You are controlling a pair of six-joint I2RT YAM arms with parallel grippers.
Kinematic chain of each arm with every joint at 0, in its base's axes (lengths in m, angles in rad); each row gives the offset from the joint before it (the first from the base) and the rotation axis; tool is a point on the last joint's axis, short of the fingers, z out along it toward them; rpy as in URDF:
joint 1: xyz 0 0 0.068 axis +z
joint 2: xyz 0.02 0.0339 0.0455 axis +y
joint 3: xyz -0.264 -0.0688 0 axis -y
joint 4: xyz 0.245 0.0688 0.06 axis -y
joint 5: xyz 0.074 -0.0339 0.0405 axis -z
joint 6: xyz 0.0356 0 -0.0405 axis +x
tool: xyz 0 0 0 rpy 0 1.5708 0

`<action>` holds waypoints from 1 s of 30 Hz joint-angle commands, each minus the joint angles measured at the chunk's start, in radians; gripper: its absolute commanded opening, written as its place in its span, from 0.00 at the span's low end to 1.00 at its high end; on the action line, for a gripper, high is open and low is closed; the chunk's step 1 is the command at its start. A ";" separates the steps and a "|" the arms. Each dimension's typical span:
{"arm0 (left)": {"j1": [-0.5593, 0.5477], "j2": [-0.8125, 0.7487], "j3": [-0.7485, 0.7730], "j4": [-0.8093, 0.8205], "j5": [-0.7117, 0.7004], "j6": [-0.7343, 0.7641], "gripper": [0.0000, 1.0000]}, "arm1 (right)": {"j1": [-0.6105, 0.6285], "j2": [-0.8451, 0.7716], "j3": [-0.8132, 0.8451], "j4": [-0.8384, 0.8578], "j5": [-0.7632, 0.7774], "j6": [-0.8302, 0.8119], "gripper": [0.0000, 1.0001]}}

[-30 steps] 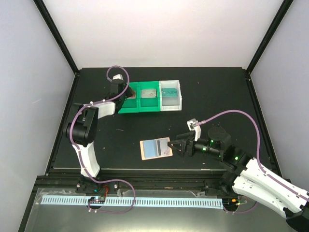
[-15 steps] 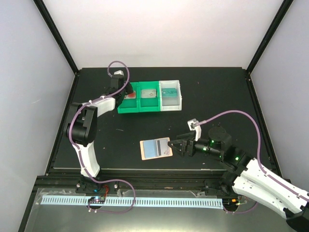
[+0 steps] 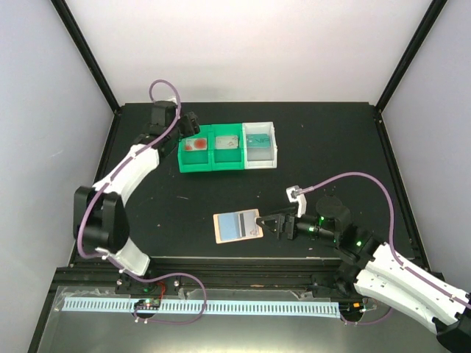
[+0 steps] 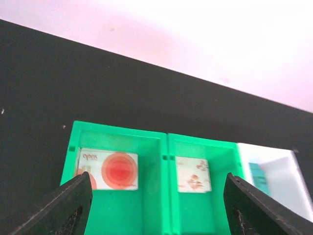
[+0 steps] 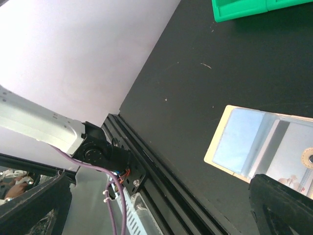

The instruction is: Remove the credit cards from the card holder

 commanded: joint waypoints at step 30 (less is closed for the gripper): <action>-0.080 -0.807 -0.819 -0.090 0.627 -0.098 0.79 | -0.007 0.109 0.083 -0.165 0.144 -0.106 0.84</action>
